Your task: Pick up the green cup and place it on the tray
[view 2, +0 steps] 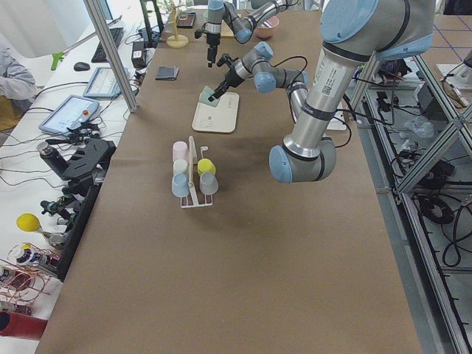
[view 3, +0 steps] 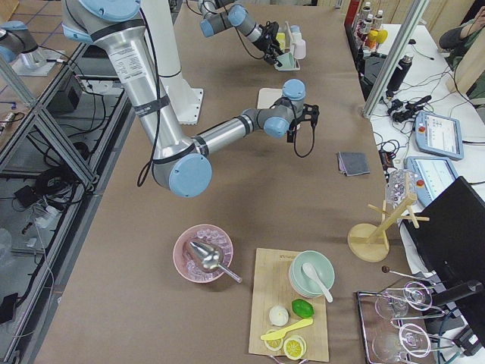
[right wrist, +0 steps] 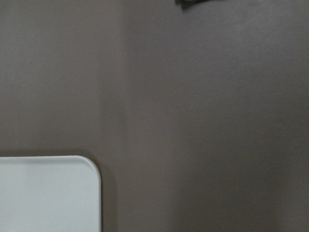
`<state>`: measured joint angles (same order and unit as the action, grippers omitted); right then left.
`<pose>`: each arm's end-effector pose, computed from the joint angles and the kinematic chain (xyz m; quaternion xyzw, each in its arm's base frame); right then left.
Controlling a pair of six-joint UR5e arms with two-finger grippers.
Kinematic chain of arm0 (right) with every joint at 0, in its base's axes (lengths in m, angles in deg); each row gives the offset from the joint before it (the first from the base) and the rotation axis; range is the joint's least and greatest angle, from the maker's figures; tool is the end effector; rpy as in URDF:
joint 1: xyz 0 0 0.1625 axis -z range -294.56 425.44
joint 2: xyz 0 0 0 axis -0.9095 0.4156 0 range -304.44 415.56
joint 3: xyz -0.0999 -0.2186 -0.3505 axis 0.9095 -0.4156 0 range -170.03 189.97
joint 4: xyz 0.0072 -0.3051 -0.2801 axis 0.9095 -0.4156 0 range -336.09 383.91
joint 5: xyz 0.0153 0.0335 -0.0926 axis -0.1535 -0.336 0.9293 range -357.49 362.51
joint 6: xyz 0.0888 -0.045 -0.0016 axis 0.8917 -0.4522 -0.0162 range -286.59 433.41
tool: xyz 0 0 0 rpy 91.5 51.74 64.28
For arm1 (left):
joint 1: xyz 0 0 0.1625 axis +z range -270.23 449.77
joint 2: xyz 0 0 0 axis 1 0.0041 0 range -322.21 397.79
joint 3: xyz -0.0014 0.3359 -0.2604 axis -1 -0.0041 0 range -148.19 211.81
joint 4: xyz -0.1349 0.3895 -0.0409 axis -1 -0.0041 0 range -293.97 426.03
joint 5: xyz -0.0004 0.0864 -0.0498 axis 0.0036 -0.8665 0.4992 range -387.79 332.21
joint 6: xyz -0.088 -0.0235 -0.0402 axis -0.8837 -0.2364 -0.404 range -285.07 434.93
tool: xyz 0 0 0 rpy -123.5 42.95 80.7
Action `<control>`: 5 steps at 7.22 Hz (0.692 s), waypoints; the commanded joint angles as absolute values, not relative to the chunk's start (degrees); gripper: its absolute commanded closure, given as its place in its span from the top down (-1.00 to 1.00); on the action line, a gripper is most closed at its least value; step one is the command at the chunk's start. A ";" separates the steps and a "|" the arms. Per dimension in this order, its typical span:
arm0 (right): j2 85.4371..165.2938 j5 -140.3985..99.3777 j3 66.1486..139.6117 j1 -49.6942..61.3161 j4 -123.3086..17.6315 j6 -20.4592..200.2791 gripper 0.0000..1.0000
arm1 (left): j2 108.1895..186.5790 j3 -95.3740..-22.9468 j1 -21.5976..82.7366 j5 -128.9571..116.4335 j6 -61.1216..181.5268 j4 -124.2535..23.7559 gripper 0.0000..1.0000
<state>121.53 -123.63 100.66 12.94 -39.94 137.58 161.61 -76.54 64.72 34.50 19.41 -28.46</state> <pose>-0.3393 -0.5648 0.3602 0.0407 -0.4935 0.0684 0.8661 0.4726 -0.4192 0.1709 0.4117 0.2954 -0.0430 0.8611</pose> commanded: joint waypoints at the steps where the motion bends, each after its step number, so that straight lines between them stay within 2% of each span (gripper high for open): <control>1: 124.64 -121.52 105.07 8.15 -55.74 115.46 1.00 | 161.98 -74.54 64.72 34.78 19.39 -35.02 -1.00; 3: 130.23 -117.64 108.92 7.88 -58.62 108.92 1.00 | 162.59 -72.18 64.80 34.26 19.47 -43.00 -1.00; 5: 135.96 -118.16 110.17 6.65 -57.92 107.17 1.00 | 164.69 -65.96 65.50 30.77 19.39 -49.94 -1.00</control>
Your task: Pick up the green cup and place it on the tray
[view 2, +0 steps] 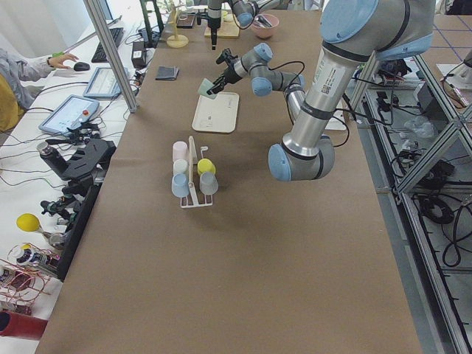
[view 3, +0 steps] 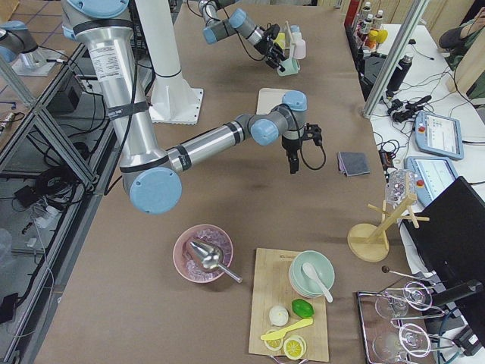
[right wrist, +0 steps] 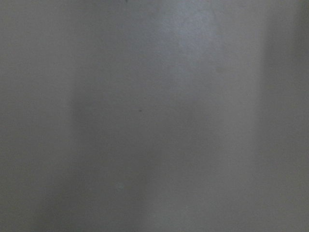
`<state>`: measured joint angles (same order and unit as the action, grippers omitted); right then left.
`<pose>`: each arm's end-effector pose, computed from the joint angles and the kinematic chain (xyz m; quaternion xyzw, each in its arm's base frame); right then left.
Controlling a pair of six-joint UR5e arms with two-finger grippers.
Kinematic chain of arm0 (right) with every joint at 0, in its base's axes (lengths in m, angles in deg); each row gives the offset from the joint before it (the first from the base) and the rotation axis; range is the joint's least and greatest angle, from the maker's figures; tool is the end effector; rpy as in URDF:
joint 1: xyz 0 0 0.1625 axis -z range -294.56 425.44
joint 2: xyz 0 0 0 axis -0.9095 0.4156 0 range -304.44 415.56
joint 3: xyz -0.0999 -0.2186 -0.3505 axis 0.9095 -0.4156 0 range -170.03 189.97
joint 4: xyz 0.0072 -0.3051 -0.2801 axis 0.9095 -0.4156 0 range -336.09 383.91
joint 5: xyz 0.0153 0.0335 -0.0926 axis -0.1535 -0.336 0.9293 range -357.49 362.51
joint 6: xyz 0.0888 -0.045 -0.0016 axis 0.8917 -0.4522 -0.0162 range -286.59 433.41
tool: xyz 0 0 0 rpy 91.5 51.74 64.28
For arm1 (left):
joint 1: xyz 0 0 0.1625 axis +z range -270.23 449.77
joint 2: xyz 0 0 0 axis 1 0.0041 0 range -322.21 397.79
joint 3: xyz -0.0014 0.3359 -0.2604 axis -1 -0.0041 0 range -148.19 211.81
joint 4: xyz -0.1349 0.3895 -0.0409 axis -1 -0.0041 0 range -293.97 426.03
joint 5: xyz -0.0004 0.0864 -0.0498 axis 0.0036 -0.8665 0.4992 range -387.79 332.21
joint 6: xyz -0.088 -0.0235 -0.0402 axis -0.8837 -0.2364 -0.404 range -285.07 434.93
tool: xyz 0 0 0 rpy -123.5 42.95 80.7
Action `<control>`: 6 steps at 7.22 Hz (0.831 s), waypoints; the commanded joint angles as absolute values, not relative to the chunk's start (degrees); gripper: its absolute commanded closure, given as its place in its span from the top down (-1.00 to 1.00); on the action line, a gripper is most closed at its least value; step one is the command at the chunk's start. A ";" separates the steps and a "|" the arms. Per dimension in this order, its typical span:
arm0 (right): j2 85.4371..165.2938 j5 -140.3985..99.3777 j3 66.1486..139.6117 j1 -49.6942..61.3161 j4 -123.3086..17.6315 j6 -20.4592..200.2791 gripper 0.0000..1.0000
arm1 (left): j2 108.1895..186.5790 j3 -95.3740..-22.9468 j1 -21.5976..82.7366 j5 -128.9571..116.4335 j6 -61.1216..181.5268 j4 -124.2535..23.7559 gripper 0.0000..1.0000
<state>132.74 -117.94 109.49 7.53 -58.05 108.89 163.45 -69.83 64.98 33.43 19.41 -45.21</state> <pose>-0.2413 -0.5409 0.4516 0.0692 -0.3512 -0.0412 0.9328 0.4973 -0.4294 0.1587 0.4482 0.3726 -0.0718 0.8094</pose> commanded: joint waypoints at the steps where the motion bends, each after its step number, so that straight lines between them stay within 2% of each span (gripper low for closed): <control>1: 136.24 -117.90 109.91 6.56 -57.92 106.81 1.00 | 165.31 -64.19 68.20 25.61 19.30 -51.99 -1.00; 3: 136.24 -118.16 108.68 6.38 -58.01 106.81 1.00 | 168.64 -55.26 68.32 25.12 19.39 -60.39 -1.00; 5: 136.51 -118.08 108.41 6.21 -57.92 106.81 1.00 | 168.92 -53.19 69.02 22.50 19.39 -64.12 -1.00; 6: 136.51 -118.07 108.41 6.03 -57.92 106.81 1.00 | 169.10 -49.61 69.20 22.30 19.56 -68.49 -1.00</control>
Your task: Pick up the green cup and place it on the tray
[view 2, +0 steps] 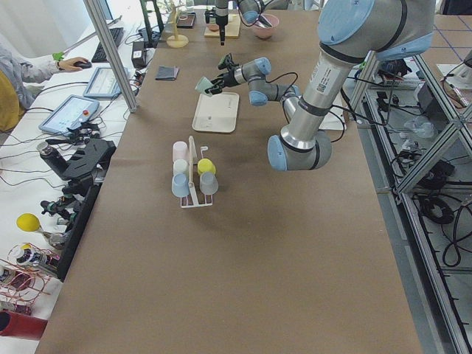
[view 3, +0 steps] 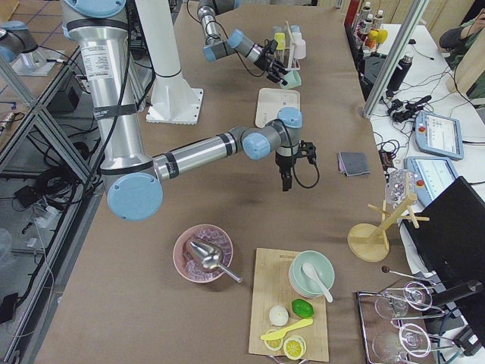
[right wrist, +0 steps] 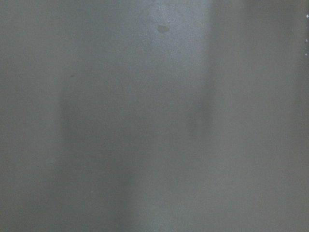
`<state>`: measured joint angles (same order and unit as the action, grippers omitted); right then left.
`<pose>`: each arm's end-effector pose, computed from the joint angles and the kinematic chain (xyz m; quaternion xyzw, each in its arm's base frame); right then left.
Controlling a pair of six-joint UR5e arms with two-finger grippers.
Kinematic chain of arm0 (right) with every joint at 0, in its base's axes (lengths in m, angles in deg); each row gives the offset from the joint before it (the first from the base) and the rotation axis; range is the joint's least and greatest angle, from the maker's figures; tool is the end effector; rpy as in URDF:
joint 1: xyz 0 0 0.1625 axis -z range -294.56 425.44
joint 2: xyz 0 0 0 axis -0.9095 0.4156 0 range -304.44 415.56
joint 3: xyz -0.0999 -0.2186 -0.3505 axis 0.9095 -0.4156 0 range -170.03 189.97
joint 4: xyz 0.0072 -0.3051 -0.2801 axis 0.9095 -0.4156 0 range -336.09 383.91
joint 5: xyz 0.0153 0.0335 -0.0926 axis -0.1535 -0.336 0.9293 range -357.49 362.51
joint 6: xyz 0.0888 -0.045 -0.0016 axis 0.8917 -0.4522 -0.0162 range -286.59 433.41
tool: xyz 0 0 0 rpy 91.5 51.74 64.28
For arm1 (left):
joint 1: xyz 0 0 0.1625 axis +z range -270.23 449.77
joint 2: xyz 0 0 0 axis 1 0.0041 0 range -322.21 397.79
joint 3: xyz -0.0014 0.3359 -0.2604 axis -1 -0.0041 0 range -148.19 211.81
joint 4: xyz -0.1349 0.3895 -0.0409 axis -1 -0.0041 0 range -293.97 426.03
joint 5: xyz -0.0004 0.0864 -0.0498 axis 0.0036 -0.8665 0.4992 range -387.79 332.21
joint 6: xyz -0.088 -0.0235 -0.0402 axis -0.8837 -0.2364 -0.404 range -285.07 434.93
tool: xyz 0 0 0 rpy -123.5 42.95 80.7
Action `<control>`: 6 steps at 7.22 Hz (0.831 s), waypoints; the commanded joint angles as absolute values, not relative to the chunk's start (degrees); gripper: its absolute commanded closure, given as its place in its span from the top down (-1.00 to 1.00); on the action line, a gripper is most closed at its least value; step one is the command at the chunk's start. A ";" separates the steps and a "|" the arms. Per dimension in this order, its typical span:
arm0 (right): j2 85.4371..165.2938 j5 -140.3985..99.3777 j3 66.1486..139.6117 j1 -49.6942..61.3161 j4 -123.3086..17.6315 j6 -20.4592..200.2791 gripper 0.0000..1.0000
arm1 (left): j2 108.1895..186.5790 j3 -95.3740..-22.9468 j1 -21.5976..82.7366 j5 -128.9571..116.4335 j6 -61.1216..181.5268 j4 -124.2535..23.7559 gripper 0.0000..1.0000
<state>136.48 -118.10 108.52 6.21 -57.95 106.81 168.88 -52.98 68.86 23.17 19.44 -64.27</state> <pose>-0.2195 -0.5302 0.4973 0.0456 -0.3323 -0.0372 0.9413 0.5803 -0.4316 0.1746 0.5032 0.3925 -0.1168 0.7610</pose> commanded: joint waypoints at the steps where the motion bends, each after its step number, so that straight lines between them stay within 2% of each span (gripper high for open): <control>1: 136.59 -118.25 108.50 5.85 -57.92 106.81 1.00 | 169.27 -47.84 69.55 20.39 19.65 -70.88 -1.00; 6: 137.38 -118.43 108.41 5.41 -57.92 106.72 1.00 | 172.70 -43.35 70.43 15.81 37.02 -80.11 -1.00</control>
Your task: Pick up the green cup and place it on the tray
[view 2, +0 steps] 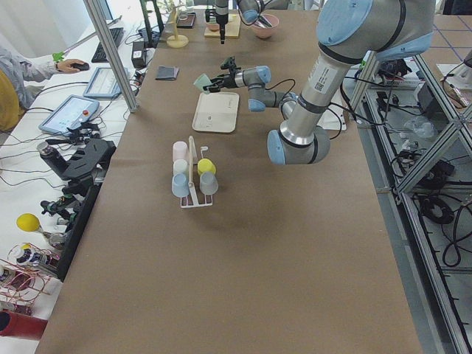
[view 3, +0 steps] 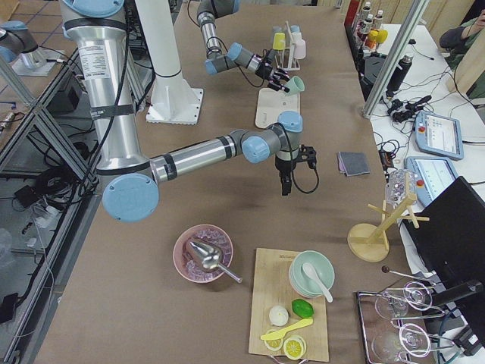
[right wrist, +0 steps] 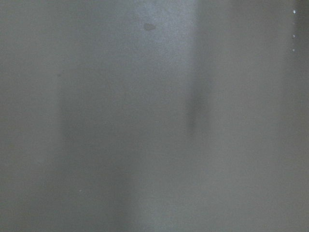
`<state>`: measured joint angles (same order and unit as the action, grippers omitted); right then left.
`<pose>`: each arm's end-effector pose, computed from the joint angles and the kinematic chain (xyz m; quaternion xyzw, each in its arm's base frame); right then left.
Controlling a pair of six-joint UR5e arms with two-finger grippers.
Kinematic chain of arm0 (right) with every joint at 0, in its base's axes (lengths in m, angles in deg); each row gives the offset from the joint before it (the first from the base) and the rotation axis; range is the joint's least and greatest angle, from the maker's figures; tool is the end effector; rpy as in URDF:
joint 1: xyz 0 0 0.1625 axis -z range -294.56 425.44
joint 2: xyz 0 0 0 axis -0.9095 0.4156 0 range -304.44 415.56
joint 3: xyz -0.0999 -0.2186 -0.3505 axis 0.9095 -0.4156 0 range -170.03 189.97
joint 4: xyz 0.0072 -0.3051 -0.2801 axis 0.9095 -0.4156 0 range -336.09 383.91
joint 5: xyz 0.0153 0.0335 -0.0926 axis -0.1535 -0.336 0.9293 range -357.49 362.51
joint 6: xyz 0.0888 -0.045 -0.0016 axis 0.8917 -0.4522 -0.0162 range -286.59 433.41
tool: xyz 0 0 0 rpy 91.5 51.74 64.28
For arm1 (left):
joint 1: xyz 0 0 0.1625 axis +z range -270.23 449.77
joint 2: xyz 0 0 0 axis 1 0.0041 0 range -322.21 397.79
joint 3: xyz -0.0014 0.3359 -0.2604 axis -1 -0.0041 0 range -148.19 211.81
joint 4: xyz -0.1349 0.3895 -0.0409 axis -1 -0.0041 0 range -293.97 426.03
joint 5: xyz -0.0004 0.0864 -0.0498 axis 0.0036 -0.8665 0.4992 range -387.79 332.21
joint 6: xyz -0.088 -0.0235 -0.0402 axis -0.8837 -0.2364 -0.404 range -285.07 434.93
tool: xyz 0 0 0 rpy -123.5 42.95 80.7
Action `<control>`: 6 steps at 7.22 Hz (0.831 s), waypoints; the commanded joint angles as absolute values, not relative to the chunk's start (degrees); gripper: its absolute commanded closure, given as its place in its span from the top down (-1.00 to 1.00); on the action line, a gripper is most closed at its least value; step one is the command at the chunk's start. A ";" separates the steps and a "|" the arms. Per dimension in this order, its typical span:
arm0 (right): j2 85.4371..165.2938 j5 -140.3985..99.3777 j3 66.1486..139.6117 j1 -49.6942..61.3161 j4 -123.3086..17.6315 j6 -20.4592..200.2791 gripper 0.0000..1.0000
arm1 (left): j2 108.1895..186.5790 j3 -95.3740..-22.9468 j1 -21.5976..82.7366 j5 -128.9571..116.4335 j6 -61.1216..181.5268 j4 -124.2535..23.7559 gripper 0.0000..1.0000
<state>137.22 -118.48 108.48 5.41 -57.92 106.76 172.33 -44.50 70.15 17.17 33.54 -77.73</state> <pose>-0.2103 -0.5291 0.5046 0.0408 -0.3316 -0.0301 0.9421 0.6044 -0.4318 0.1716 0.5832 0.3559 -0.0785 0.7259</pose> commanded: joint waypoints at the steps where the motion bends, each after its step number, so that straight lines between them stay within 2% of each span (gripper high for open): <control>1: 137.38 -118.51 108.50 5.41 -57.92 106.81 1.00 | 172.70 -42.73 70.52 15.36 37.23 -81.44 -1.00; 6: 137.38 -118.60 108.41 5.33 -57.92 106.81 1.00 | 173.41 -35.18 72.00 8.89 37.14 -86.70 -1.00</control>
<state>137.38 -118.58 108.40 5.34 -57.92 106.81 173.20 -37.54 71.05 11.84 37.14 -84.15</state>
